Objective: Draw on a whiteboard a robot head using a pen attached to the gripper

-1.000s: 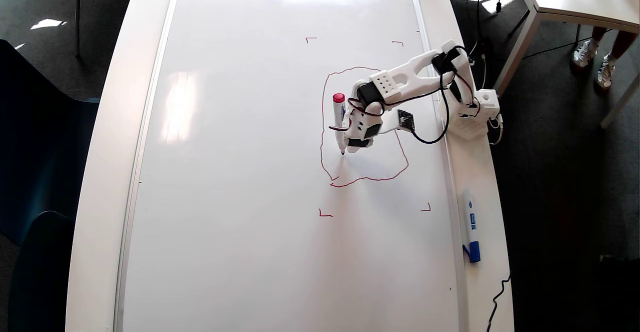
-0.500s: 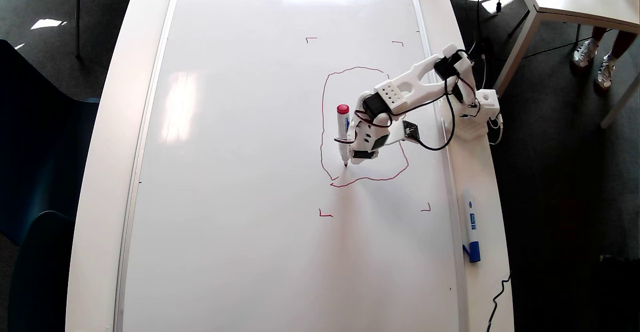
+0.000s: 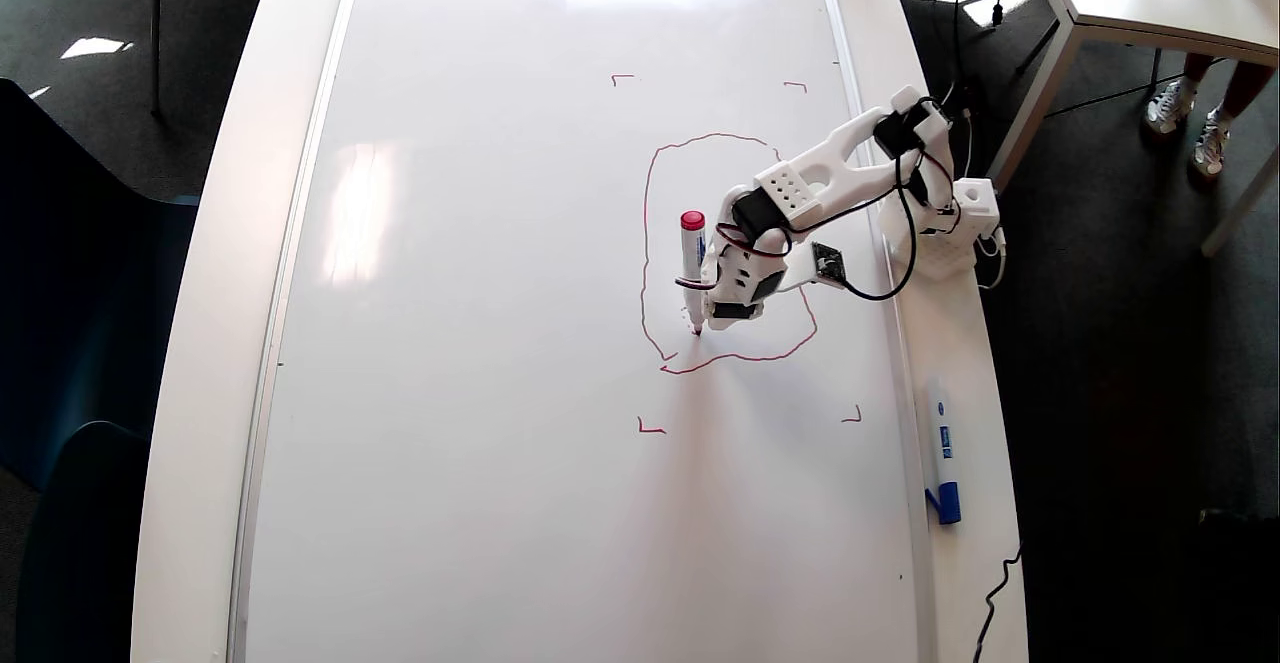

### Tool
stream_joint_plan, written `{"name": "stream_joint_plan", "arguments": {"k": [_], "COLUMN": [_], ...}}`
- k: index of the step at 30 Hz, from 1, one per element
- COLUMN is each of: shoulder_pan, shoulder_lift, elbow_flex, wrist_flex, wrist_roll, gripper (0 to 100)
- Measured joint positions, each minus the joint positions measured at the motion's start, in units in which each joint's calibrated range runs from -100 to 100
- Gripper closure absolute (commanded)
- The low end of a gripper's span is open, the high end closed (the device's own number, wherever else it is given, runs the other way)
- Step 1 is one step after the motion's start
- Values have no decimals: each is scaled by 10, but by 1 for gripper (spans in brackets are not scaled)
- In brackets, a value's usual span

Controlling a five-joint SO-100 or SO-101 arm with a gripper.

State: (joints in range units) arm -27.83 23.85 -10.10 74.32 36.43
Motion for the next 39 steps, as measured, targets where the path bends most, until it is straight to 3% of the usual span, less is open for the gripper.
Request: {"name": "stream_joint_plan", "arguments": {"k": [14,39], "shoulder_pan": [51,11], "shoulder_lift": [0,-9], "elbow_flex": [1,37], "wrist_flex": [-8,-10], "wrist_roll": [23,0], "gripper": [99,99]}}
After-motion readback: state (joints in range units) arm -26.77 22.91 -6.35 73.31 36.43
